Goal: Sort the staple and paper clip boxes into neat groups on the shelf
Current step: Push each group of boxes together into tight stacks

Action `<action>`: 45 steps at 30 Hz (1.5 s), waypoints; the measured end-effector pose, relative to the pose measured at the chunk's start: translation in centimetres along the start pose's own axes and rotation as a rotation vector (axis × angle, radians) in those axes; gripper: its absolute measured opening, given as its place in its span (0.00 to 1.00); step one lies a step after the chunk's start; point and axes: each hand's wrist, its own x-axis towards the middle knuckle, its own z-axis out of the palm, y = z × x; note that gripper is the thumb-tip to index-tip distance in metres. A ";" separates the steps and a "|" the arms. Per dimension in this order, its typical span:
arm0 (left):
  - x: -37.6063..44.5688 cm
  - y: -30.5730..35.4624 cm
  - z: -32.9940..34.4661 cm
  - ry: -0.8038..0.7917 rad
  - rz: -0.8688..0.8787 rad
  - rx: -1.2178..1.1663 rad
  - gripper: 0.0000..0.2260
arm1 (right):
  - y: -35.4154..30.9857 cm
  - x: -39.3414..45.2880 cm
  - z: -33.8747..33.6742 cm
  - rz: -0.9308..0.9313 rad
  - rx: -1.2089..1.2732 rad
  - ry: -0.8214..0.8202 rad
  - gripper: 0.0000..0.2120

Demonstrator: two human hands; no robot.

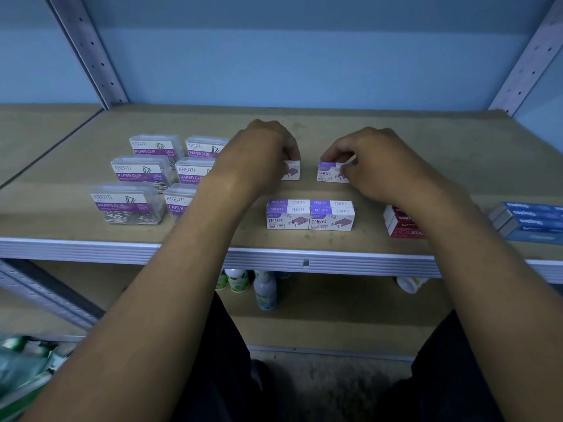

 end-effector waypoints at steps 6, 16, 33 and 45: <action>-0.3 0.1 0.0 0.007 0.002 -0.053 0.11 | -0.1 -0.1 0.0 0.014 0.018 0.015 0.19; -2.4 0.8 -1.1 0.050 0.049 -0.155 0.11 | -1.2 -1.9 -1.2 -0.010 0.123 0.039 0.18; -5.1 1.7 -2.0 -0.008 0.071 -0.124 0.12 | -2.5 -3.8 -1.8 -0.033 0.078 -0.041 0.16; -5.7 1.3 -1.7 -0.027 0.072 -0.135 0.11 | -2.8 -4.4 -1.9 -0.020 0.080 -0.081 0.17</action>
